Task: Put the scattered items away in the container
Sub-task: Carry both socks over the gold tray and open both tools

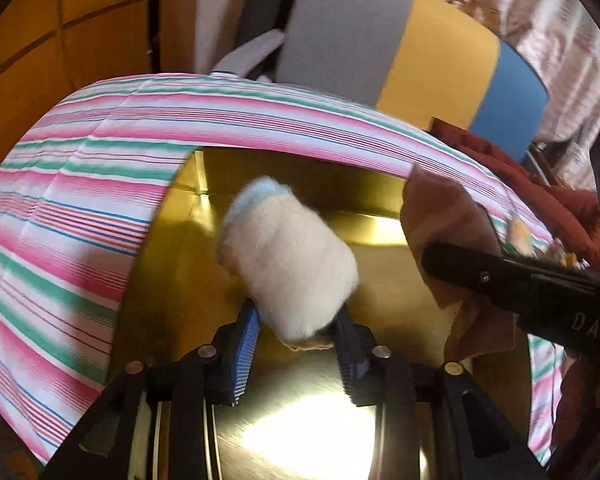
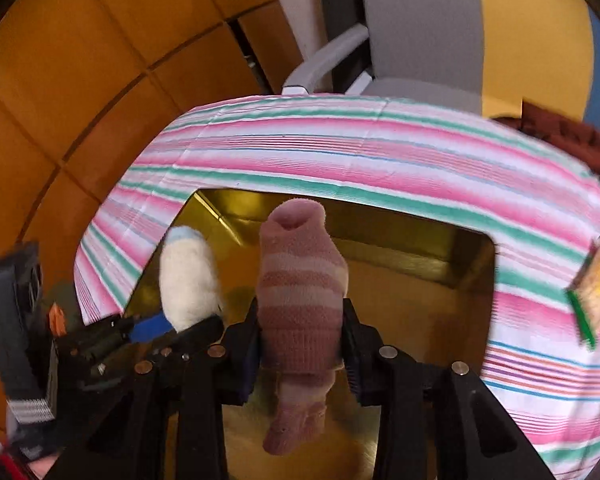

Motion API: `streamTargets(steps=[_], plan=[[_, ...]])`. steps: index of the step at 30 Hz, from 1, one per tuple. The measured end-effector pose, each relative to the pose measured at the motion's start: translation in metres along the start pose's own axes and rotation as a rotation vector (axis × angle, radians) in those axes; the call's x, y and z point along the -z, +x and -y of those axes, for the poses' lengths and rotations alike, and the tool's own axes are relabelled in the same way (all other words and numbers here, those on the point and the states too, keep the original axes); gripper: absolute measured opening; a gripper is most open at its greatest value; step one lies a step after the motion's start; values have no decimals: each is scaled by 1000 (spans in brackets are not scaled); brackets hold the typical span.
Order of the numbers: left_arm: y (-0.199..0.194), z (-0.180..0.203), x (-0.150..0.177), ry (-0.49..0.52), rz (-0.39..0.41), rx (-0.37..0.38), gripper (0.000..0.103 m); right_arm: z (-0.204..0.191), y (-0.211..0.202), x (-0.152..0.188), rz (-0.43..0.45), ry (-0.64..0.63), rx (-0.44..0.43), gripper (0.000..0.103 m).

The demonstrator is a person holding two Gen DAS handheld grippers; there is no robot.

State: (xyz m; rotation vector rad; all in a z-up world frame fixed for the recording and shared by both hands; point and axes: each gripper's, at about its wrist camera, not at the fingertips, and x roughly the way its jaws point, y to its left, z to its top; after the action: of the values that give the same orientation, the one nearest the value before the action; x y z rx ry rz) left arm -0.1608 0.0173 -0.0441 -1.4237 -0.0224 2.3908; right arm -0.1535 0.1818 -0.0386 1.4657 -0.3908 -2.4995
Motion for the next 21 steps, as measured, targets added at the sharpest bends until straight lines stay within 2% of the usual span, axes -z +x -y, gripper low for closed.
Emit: streamTargets(steps=[1,2,3,5,10,14,21], plan=[[0,-2,-2,-15,3,-7,51,4,6,-3,-1,41,-18,45],[-3,-4,-3,-35,11,-7,54,6,6,-2,3,63,-28,57],[-6,-6,-4,-52,24,1,55,5,7,-2,16,79,-41,64],[-14,-8,-3,-69,50,17,56,-1,4,-3,39,86,-66,72],[-29,-4,7,-132,98,5,59,-8,-22,11,96,29,-60,74],[-40,3,23,-174,129,39,59,-8,-43,26,138,20,-67,75],[-50,32,46,-143,125,75,60,-10,-74,51,179,-72,-16,76]])
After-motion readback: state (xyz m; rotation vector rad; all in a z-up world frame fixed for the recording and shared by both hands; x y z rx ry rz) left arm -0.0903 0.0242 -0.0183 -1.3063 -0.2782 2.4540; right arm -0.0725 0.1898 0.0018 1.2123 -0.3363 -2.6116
